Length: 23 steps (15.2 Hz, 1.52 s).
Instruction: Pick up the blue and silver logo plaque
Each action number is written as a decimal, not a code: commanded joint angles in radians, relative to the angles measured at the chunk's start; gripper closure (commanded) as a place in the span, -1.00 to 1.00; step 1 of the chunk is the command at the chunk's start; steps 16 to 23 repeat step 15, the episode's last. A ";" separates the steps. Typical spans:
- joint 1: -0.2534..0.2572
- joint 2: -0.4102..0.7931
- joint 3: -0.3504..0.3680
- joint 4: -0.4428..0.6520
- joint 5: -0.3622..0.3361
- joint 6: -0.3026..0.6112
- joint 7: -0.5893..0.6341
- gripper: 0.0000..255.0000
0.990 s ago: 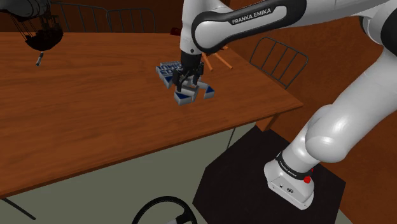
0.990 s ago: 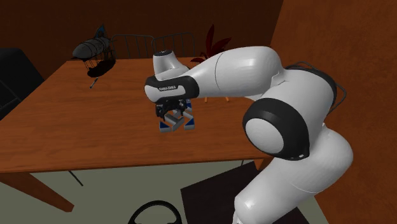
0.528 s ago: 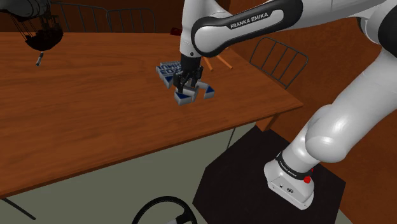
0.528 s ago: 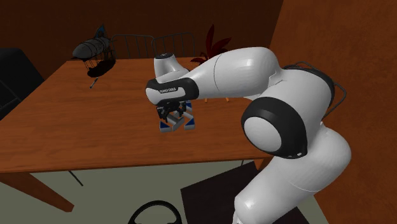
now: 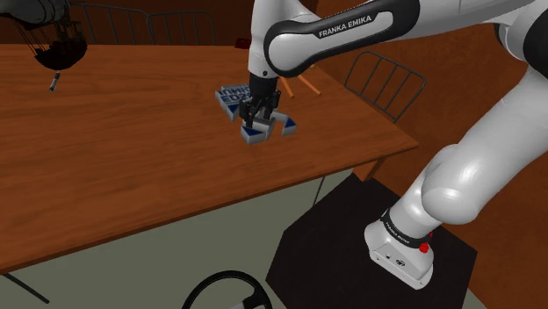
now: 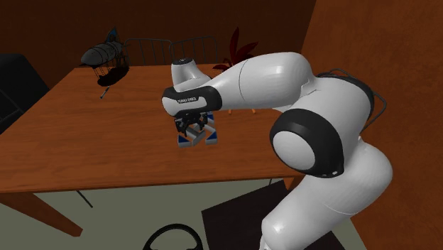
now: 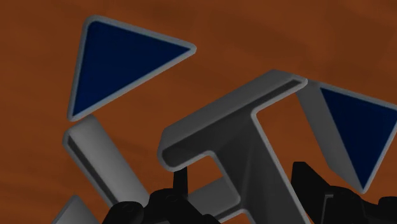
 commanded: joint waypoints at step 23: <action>-0.002 -0.050 -0.004 0.137 0.012 -0.185 -0.010 1.00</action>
